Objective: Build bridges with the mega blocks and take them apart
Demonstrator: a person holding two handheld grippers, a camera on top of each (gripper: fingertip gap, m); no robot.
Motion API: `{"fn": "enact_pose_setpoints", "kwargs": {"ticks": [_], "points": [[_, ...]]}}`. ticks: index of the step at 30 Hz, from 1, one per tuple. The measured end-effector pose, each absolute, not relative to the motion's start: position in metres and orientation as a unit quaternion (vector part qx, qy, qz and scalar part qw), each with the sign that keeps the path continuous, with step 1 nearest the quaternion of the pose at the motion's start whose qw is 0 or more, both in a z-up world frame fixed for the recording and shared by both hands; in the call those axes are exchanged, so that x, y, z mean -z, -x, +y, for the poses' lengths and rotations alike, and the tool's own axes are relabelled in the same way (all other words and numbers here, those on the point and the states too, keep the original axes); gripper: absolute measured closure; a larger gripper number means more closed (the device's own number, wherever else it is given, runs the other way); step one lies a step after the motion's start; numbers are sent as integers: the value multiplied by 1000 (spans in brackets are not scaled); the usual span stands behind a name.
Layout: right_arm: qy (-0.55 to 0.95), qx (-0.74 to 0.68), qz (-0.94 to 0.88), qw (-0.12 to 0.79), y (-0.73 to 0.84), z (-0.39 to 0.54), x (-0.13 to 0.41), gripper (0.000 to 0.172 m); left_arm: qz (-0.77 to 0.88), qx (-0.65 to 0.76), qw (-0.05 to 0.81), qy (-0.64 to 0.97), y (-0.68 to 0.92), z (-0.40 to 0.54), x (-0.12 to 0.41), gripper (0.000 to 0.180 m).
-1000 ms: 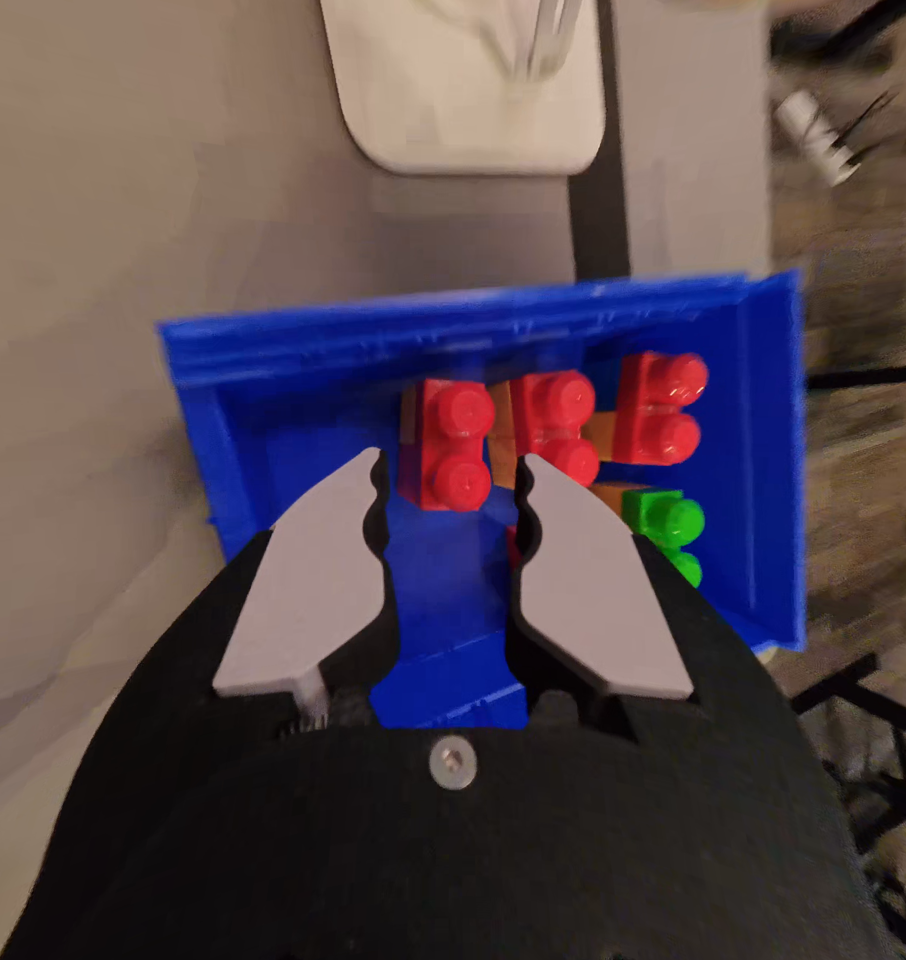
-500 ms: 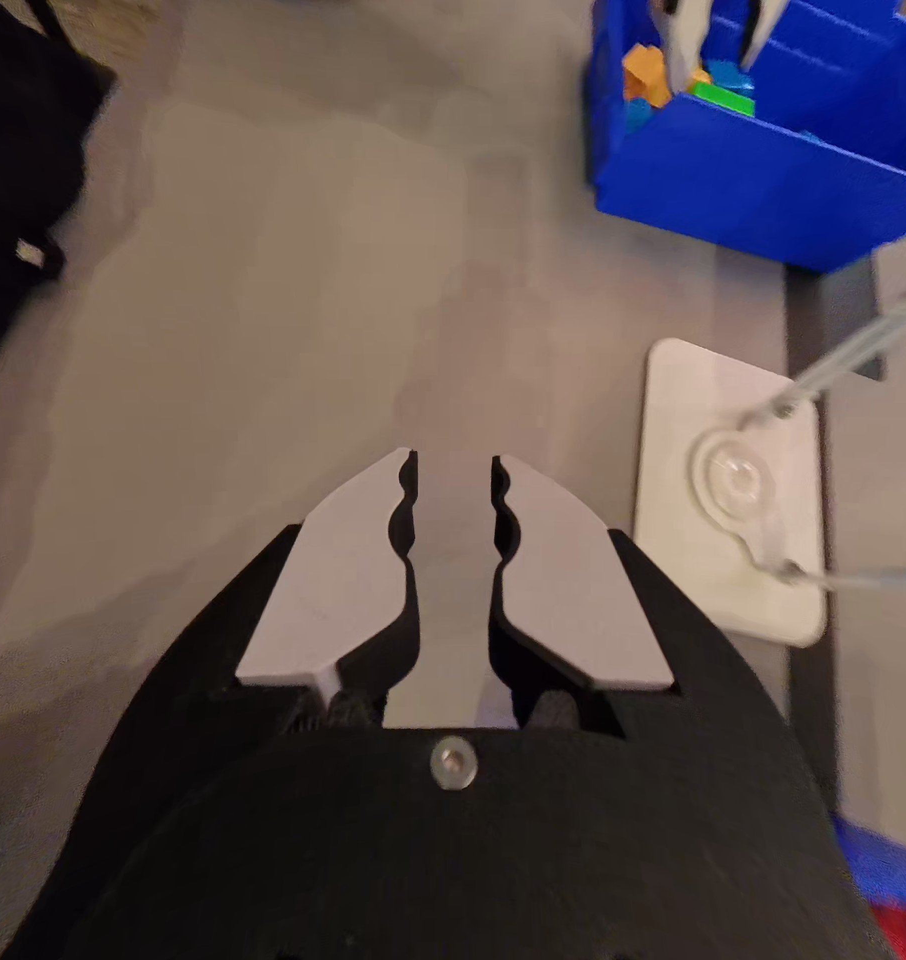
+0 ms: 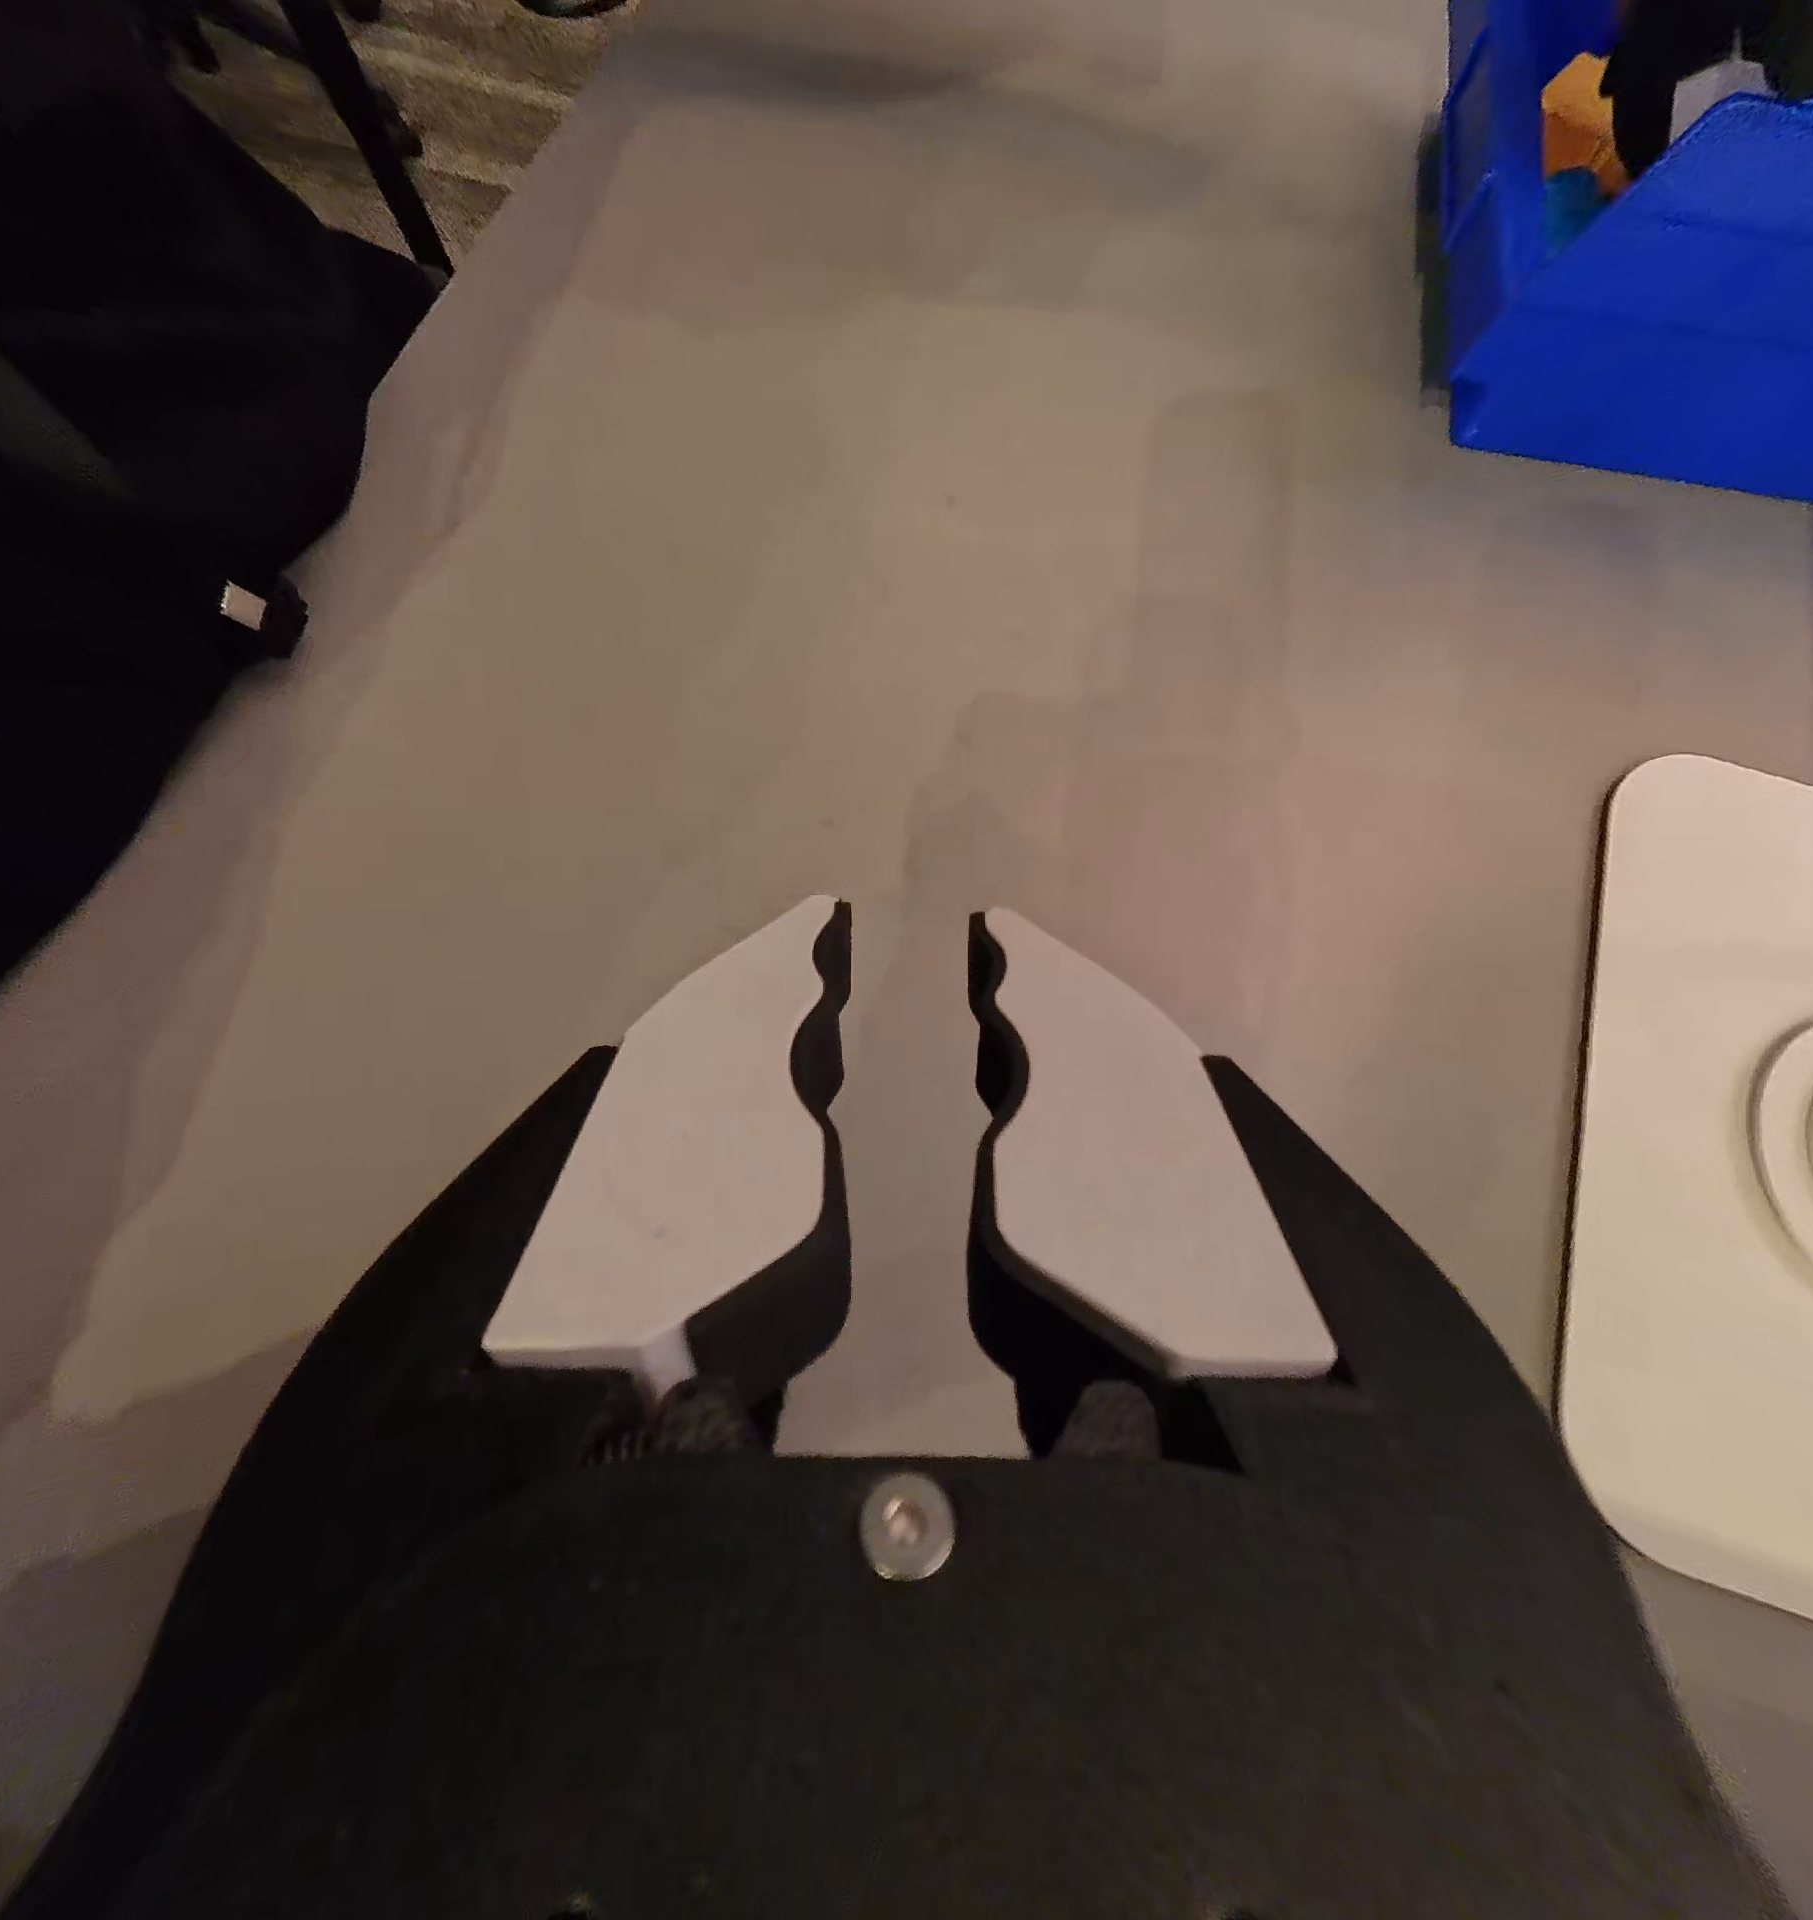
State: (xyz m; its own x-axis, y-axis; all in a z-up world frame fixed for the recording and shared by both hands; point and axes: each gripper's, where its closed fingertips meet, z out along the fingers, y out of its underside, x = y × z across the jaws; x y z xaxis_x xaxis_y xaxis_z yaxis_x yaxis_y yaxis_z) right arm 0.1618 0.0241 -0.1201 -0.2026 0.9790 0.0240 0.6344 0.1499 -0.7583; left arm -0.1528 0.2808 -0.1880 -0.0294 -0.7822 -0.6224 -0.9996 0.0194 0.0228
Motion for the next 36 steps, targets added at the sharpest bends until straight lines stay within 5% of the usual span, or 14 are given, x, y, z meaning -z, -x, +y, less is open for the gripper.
{"fn": "enact_pose_setpoints", "kwargs": {"ticks": [14,25,30,36], "points": [[598,-497,-525,346,-116,56,58,138,560,-366,482,565,121,211,50,167],[651,-612,-371,253,-44,65,84,104,598,-365,524,485,5,108,77,167],[639,-645,-341,242,-37,59,92,130,610,-359,531,466,-19,98,86,167],[654,-596,-383,264,-49,66,101,135,632,-303,505,504,-26,92,98,148]]}}
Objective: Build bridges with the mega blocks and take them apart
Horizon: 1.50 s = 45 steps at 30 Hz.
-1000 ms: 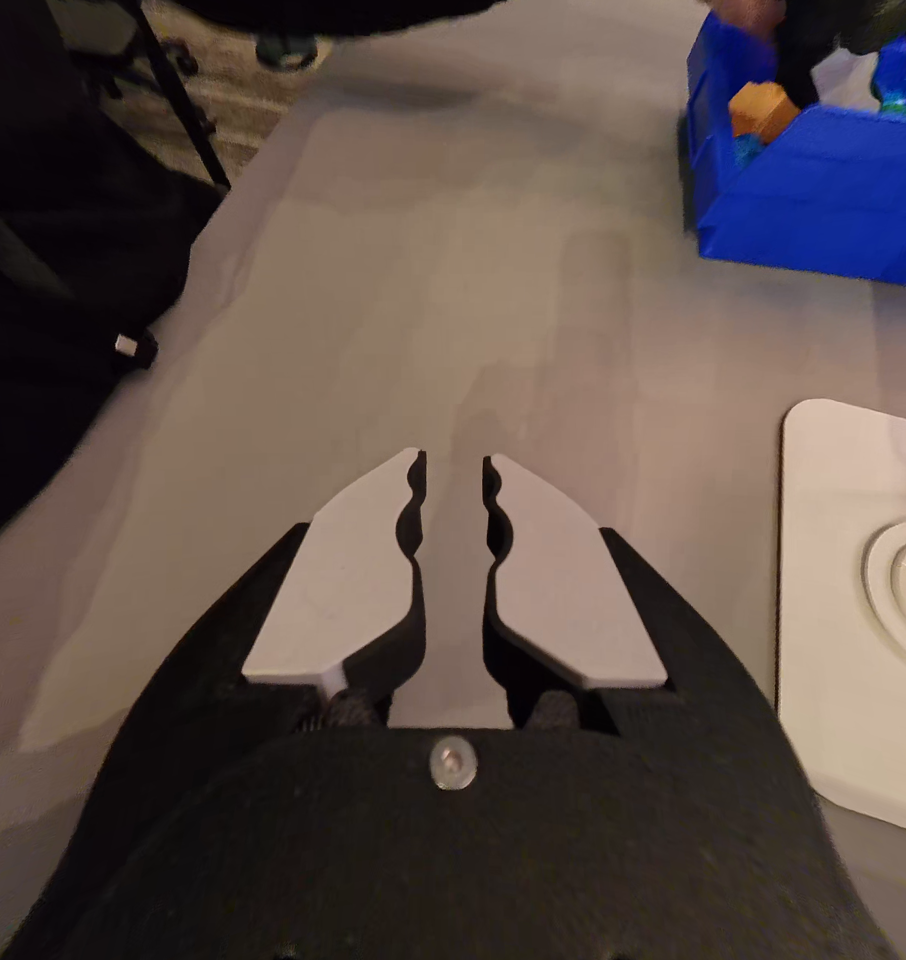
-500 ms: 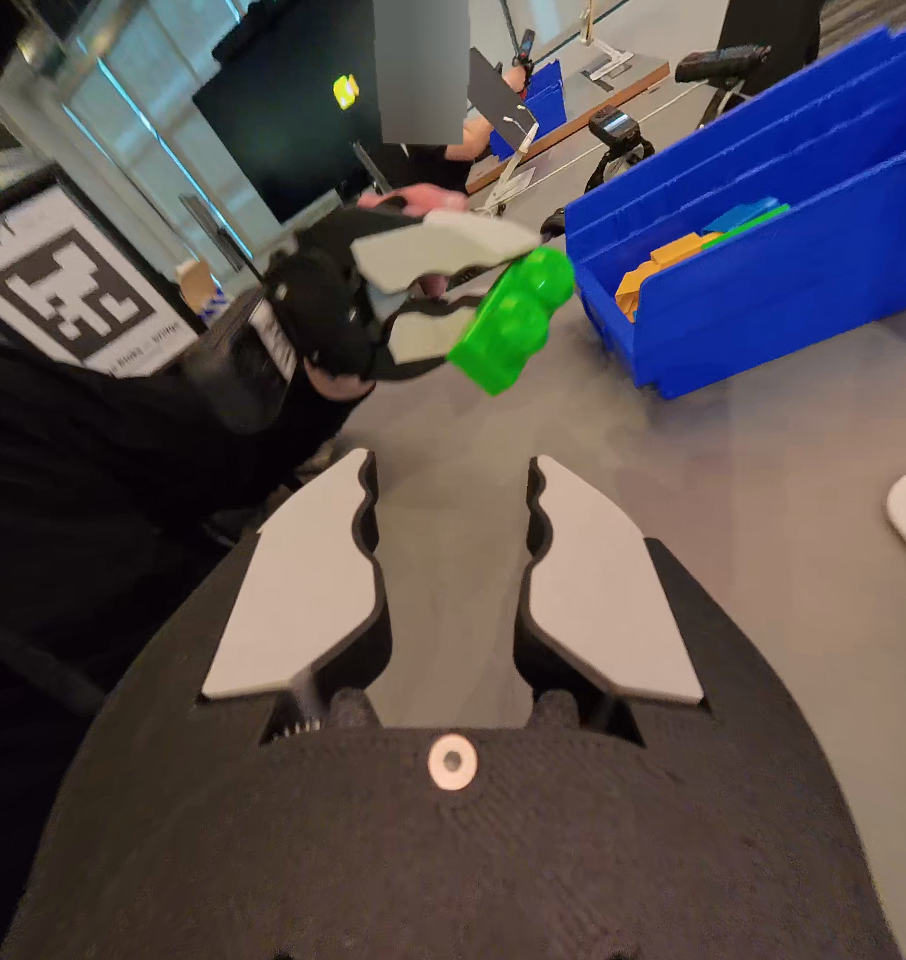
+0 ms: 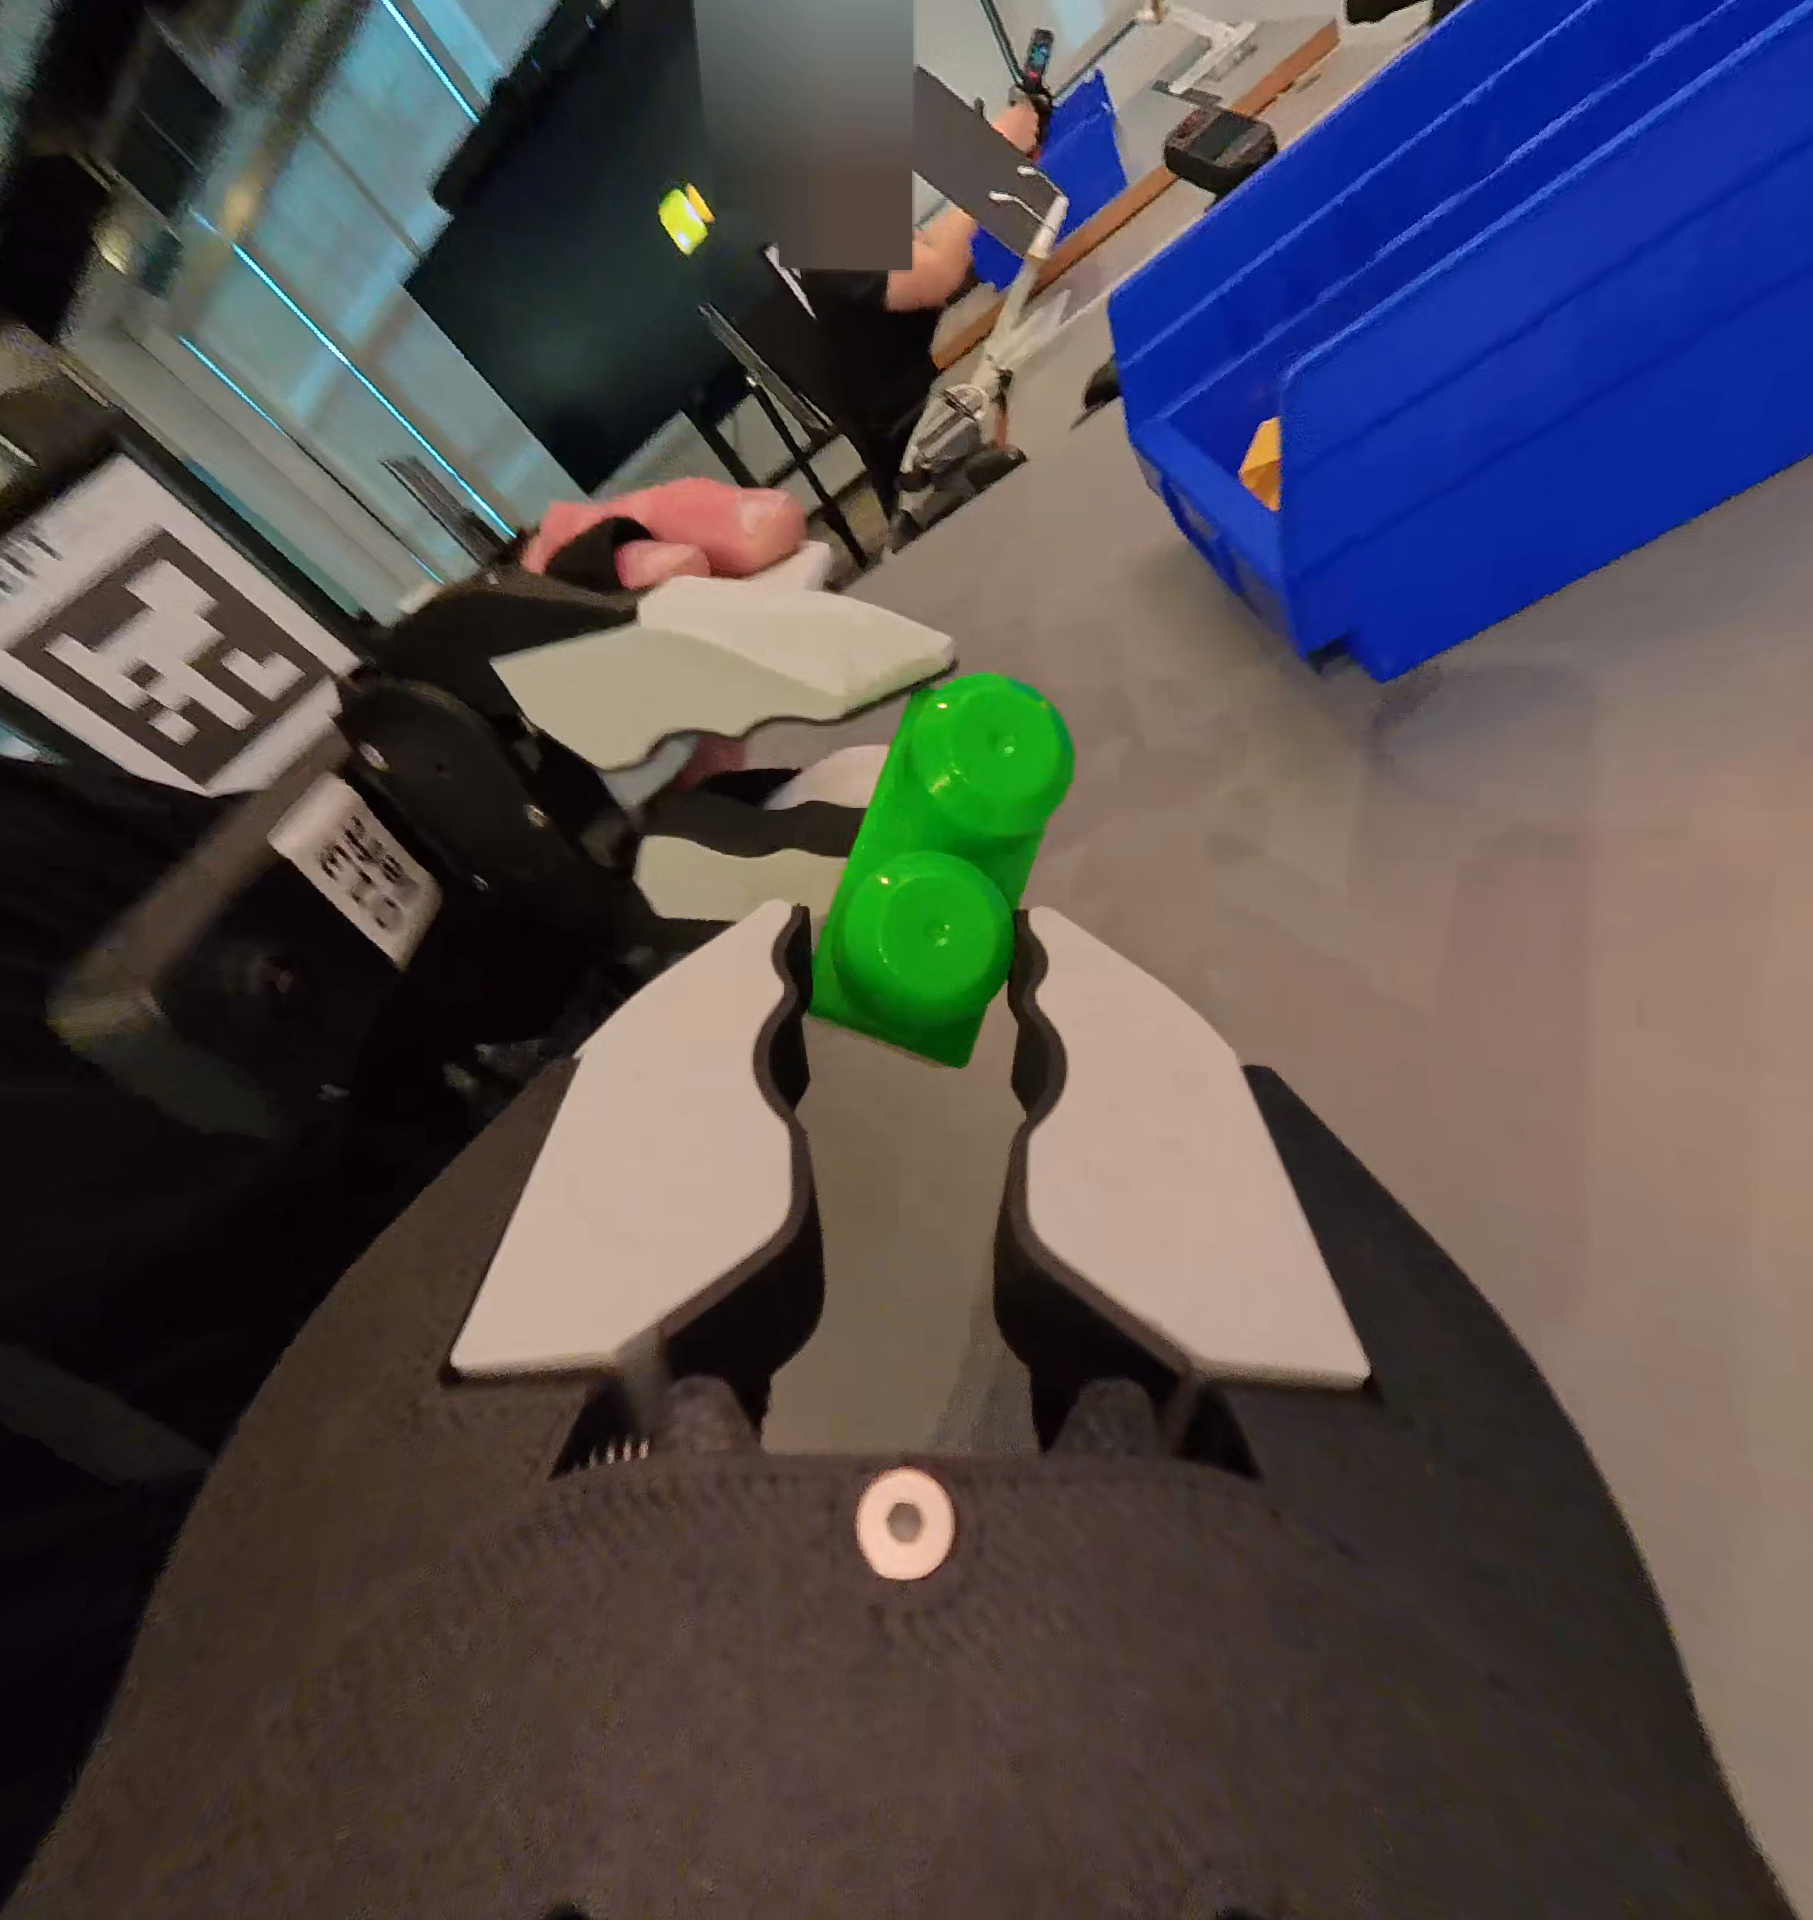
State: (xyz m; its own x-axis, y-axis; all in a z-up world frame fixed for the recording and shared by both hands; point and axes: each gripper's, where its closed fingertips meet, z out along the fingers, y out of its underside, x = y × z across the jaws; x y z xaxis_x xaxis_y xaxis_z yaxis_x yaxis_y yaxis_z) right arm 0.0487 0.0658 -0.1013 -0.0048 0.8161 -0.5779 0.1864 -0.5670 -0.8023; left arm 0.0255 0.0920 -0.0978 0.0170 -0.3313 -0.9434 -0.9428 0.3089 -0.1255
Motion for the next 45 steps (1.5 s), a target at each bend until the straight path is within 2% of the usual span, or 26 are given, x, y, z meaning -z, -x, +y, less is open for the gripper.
{"fn": "enact_pose_setpoints", "kwargs": {"ticks": [2,3,7,9,11,14,17,19,27,34,38,43,45], "points": [[663,-537,-440,280,-61,70,110,135,625,-249,492,552,-15,91,98,128],[663,-502,-484,274,-68,68,116,135,614,-228,482,582,-4,95,96,123],[650,-321,-642,251,-95,62,150,135,546,-183,432,694,66,125,92,122],[634,-269,-687,232,-99,55,162,135,513,-172,395,743,101,144,97,123],[612,-234,-725,214,-100,46,173,135,491,-136,394,765,117,162,98,125],[598,-213,-748,194,-95,37,185,135,461,-90,358,807,137,186,109,125],[597,-198,-753,193,-92,36,192,123,426,-61,342,835,152,210,114,128],[597,-207,-748,203,-91,37,190,115,406,-57,321,854,165,225,119,123],[595,-285,-703,264,-86,50,173,127,404,-92,229,881,195,270,154,112],[588,-329,-671,309,-84,59,164,134,462,-73,282,838,157,301,139,120],[586,-340,-652,341,-85,66,157,141,506,-67,298,807,137,329,135,136],[581,-350,-645,353,-86,69,158,148,594,-126,318,728,121,371,130,156],[583,-347,-644,354,-86,70,160,148,607,-115,298,728,118,381,138,156]]}}
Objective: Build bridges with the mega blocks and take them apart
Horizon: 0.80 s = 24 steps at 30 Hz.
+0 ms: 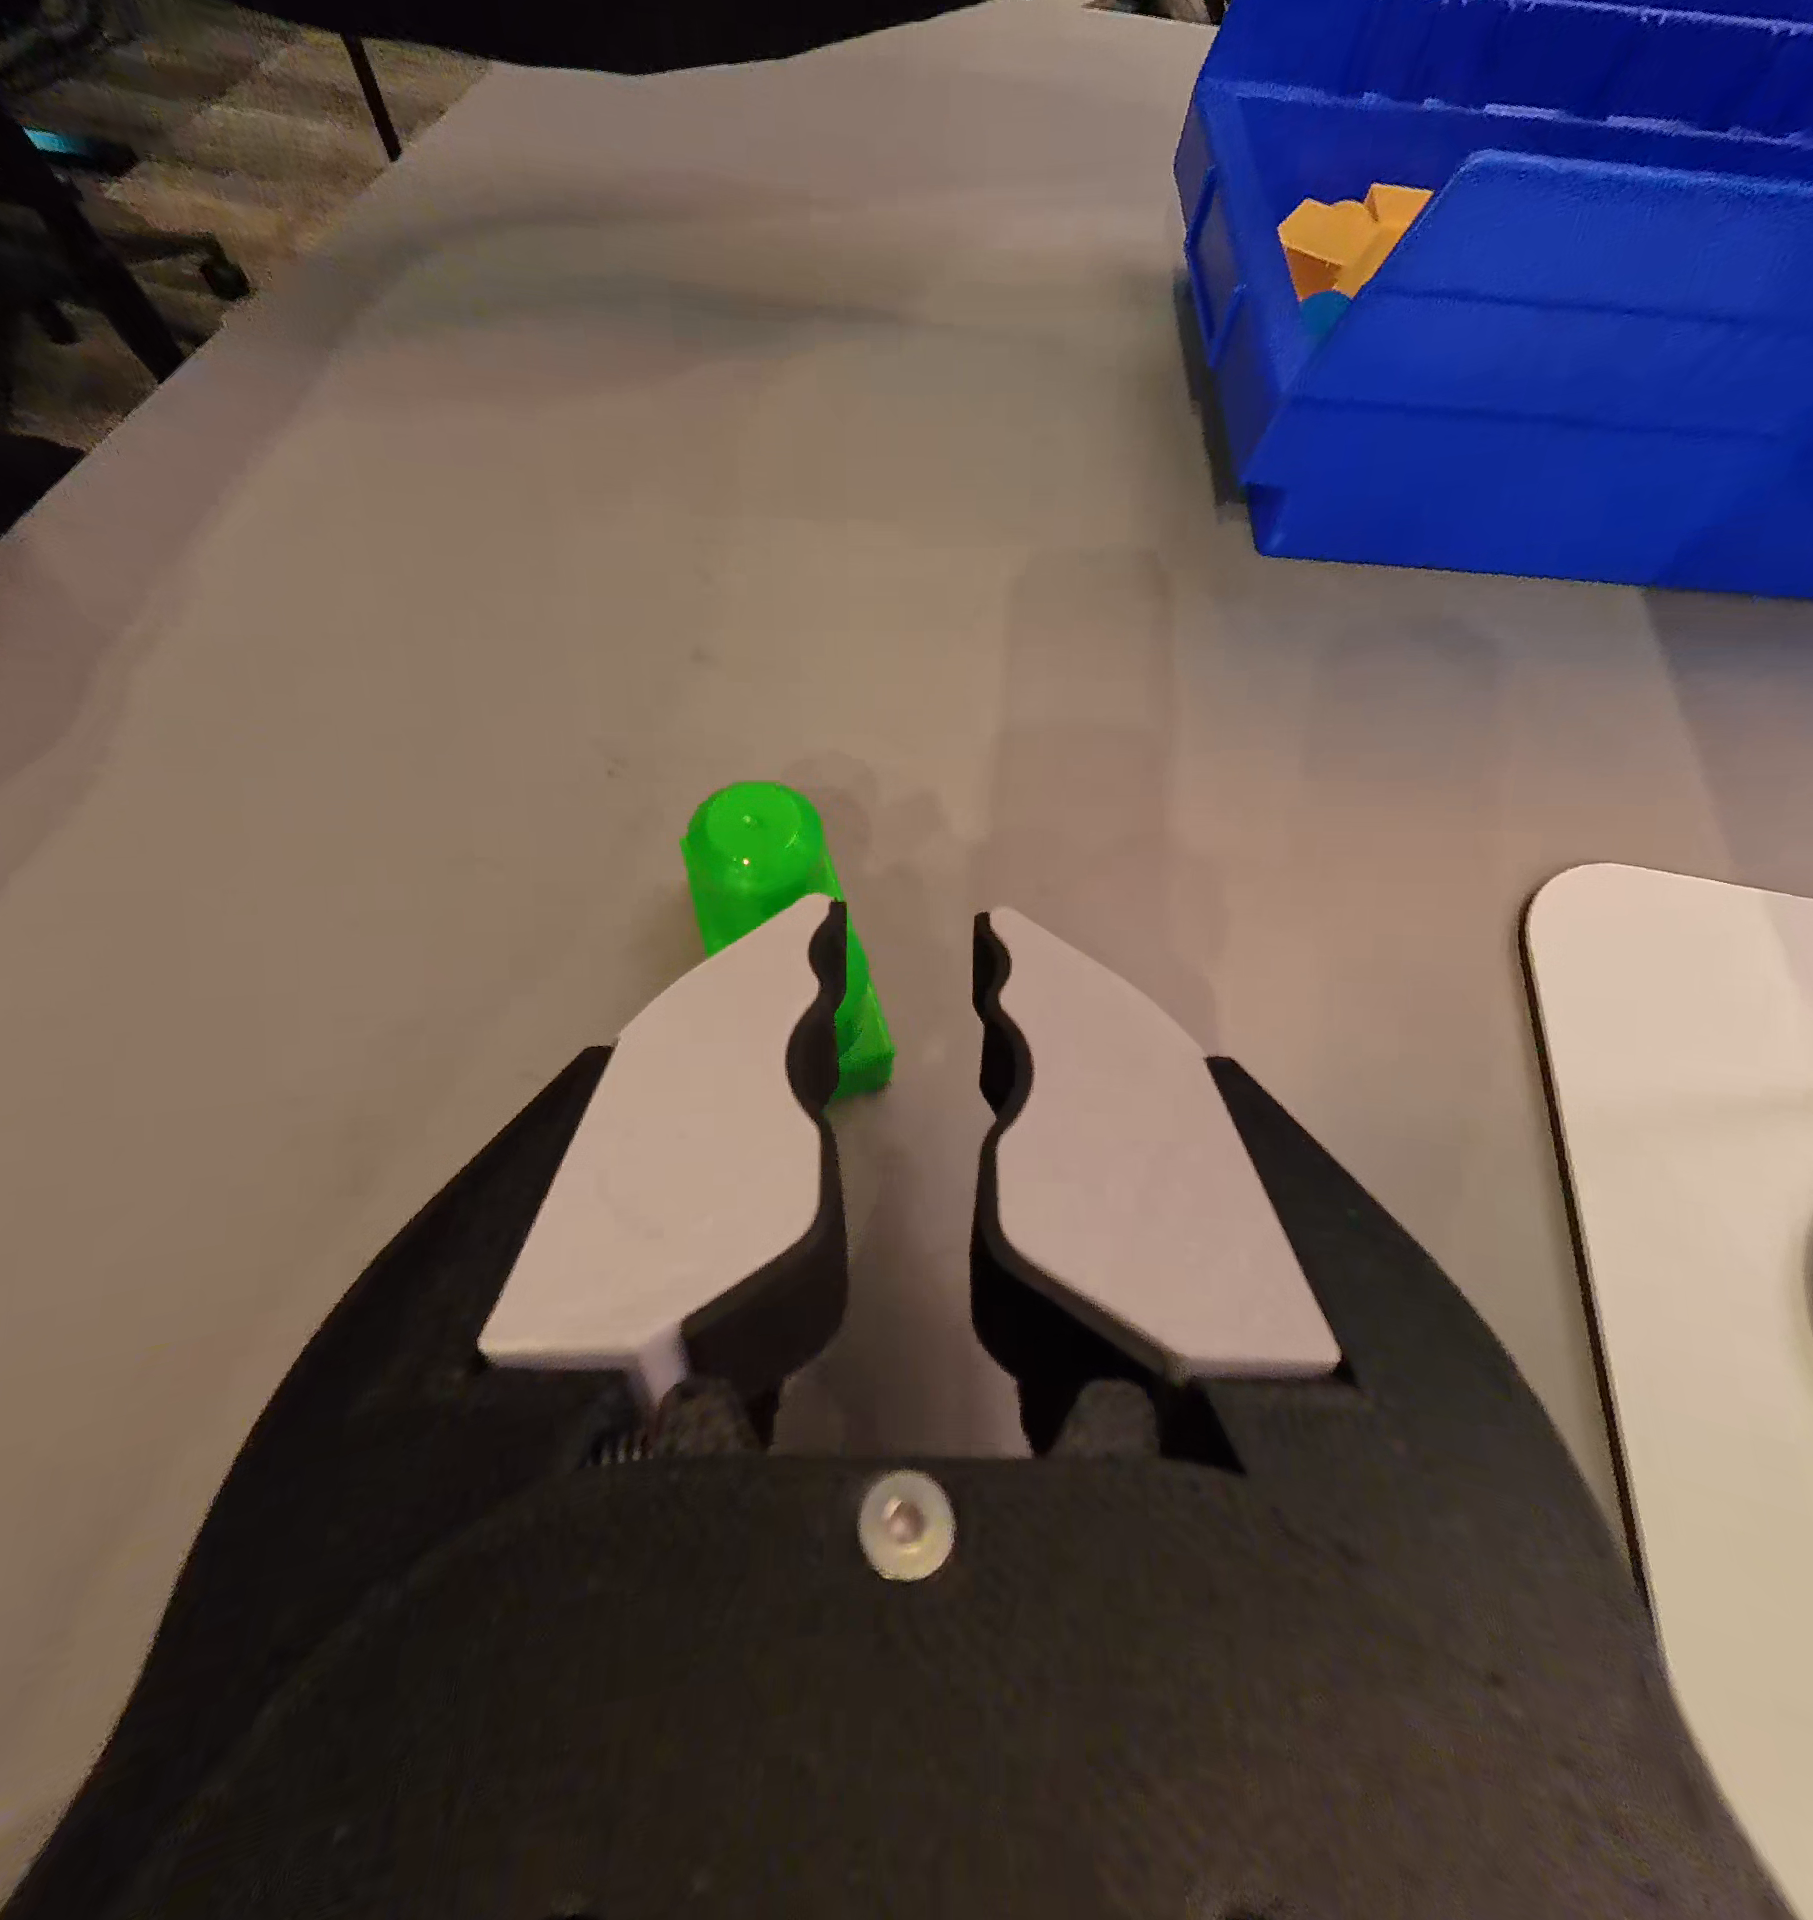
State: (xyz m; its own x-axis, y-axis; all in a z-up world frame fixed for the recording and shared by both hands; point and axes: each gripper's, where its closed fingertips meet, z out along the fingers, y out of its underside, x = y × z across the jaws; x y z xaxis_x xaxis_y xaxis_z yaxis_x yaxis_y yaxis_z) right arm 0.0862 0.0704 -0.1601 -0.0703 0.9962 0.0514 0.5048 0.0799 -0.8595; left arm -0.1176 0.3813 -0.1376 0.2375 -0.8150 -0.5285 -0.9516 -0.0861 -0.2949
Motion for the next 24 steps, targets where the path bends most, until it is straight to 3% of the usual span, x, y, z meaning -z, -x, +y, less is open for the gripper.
{"fn": "enact_pose_setpoints", "kwargs": {"ticks": [5,10,18,24], "points": [[583,-356,-641,350,-86,71,162,150,641,-119,268,709,113,402,167,152],[583,-359,-639,351,-88,73,162,150,646,-121,253,710,111,416,188,131],[582,-361,-640,347,-88,72,163,152,637,-78,250,725,107,415,189,128],[580,-361,-643,346,-89,70,163,152,644,-19,203,737,116,370,176,159]]}}
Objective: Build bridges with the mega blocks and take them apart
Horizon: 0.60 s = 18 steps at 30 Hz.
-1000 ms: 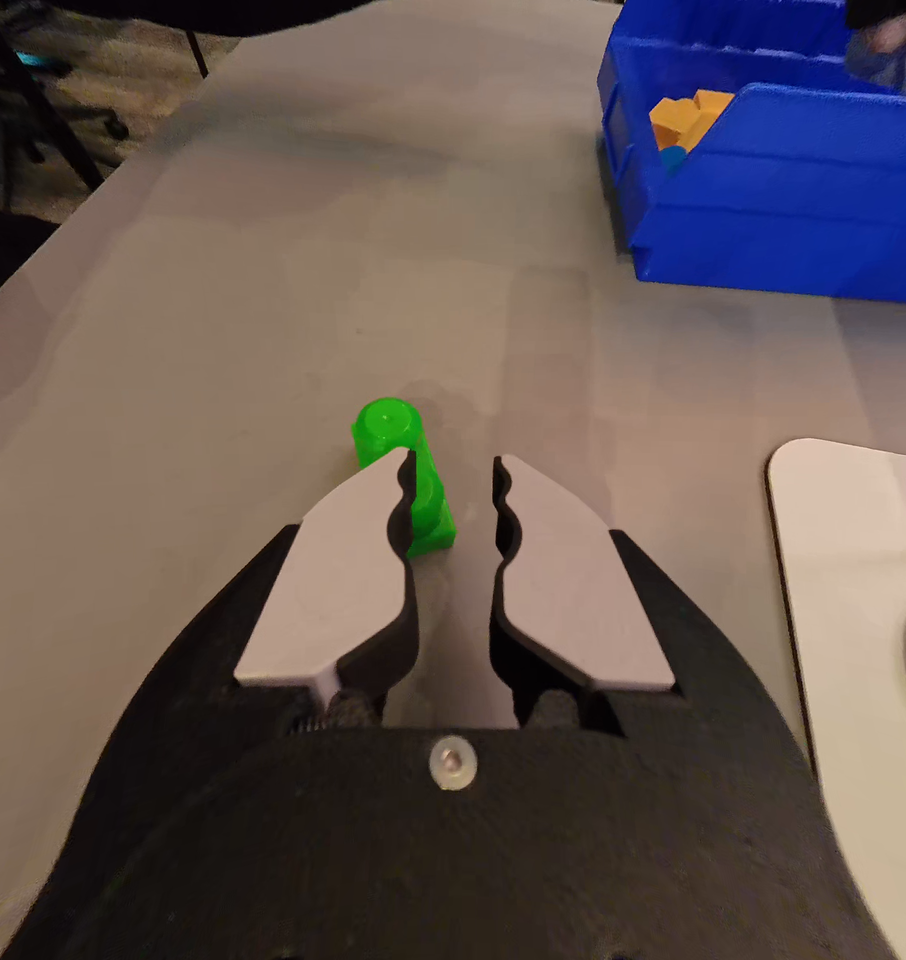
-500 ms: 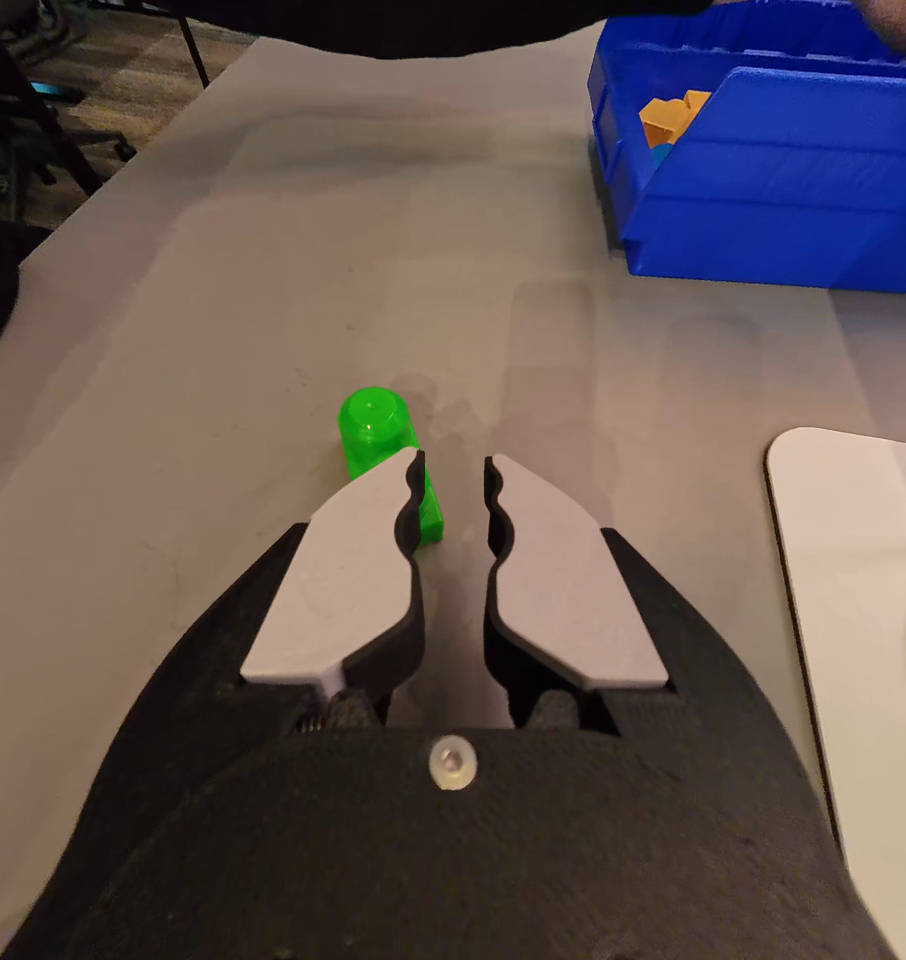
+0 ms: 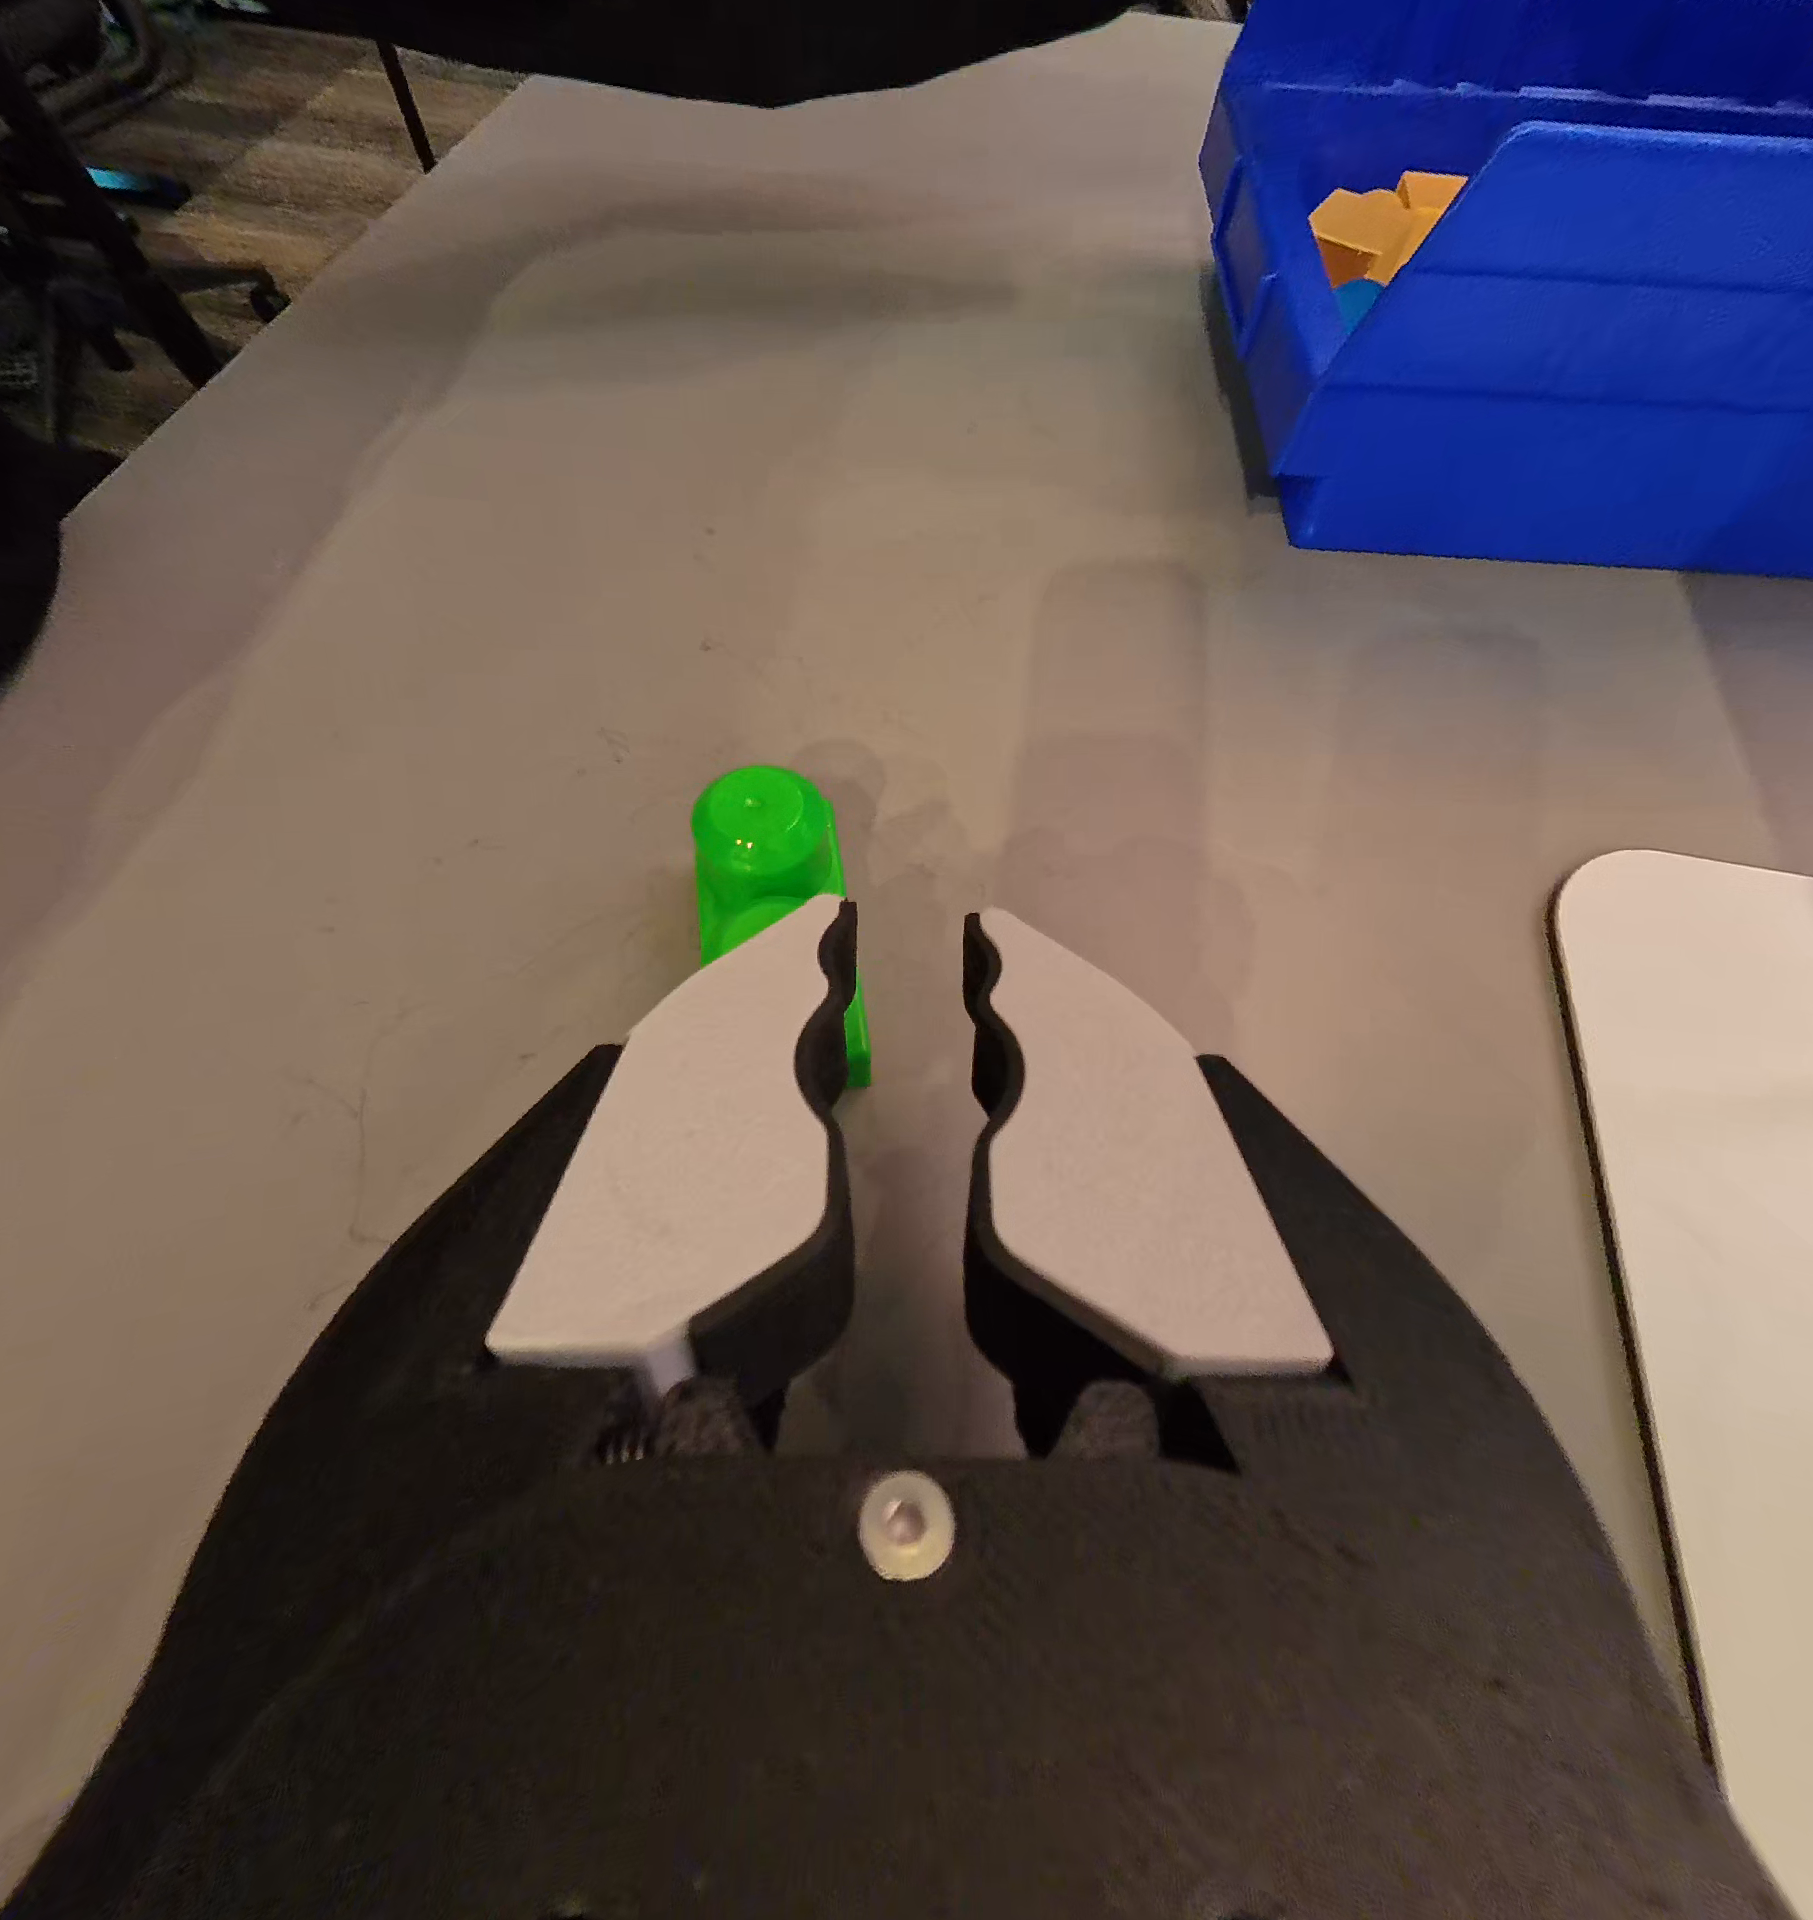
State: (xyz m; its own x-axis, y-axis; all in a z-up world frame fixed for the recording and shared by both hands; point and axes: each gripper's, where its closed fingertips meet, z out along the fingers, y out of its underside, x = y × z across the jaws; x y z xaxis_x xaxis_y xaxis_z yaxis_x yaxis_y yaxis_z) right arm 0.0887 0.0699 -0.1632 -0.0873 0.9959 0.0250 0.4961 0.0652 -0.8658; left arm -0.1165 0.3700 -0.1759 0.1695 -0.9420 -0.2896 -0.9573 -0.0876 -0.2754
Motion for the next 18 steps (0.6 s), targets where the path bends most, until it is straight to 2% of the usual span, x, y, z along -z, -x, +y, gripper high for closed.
{"fn": "enact_pose_setpoints", "kwargs": {"ticks": [5,12,14,18], "points": [[580,-361,-644,344,-88,69,164,152,647,-55,200,733,135,375,173,142],[580,-357,-648,341,-88,68,166,152,650,-32,158,742,129,384,200,130],[580,-359,-646,343,-88,69,164,152,646,-1,164,745,121,382,201,140],[583,-364,-635,352,-90,73,160,152,633,-29,190,750,125,387,192,142]]}}
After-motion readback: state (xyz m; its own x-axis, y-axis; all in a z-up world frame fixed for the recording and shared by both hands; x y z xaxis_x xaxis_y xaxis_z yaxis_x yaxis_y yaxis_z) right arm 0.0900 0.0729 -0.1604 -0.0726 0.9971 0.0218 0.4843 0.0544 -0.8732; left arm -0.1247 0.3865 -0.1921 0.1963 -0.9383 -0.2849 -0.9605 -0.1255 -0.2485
